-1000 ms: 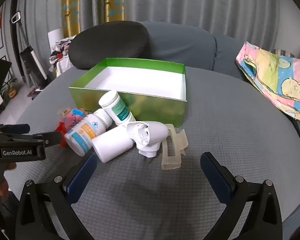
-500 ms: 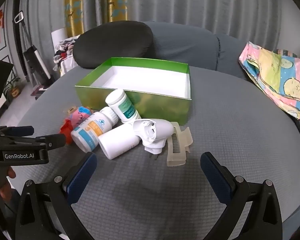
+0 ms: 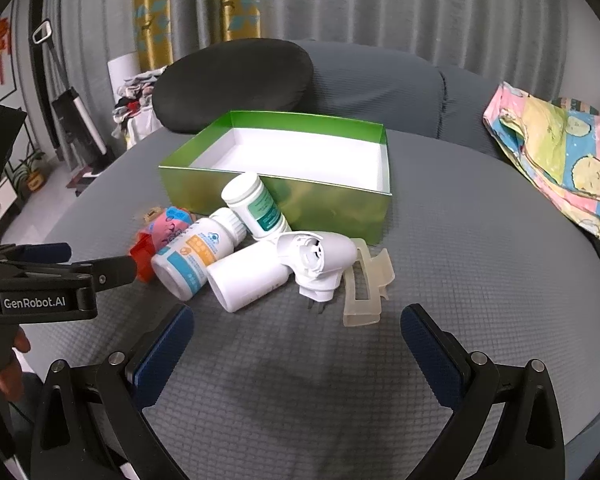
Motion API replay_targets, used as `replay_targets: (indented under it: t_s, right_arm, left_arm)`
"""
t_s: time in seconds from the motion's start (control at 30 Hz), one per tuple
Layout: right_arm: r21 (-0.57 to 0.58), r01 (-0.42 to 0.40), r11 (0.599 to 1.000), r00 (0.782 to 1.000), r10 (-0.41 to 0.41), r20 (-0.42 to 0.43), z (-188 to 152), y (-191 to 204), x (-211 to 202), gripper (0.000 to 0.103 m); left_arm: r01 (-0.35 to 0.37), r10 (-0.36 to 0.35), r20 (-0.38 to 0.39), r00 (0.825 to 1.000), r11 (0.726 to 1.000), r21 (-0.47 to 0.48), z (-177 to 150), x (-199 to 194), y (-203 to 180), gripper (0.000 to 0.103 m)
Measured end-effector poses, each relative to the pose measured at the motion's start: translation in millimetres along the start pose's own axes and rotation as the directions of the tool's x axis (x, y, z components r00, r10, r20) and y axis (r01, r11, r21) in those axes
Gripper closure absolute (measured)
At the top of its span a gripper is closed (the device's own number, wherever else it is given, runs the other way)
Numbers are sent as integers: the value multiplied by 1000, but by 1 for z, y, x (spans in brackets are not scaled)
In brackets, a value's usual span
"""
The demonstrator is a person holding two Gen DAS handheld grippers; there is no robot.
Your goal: Organize rigid objects
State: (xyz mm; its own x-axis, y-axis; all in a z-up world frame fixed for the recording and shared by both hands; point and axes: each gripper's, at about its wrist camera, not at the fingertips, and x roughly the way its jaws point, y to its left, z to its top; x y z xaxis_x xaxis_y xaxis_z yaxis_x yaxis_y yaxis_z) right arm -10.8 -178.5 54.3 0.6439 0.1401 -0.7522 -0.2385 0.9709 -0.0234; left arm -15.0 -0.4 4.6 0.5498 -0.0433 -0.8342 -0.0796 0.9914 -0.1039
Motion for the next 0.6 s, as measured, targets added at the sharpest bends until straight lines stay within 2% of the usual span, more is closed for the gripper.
replay_targets:
  t_s: [0.6]
  right_arm:
    - [-3,-20,1000,1000,20,-21,-5,-1,6,0]
  left_arm:
    - [-2,2,2,1000,999,32,-2,2,-9,1]
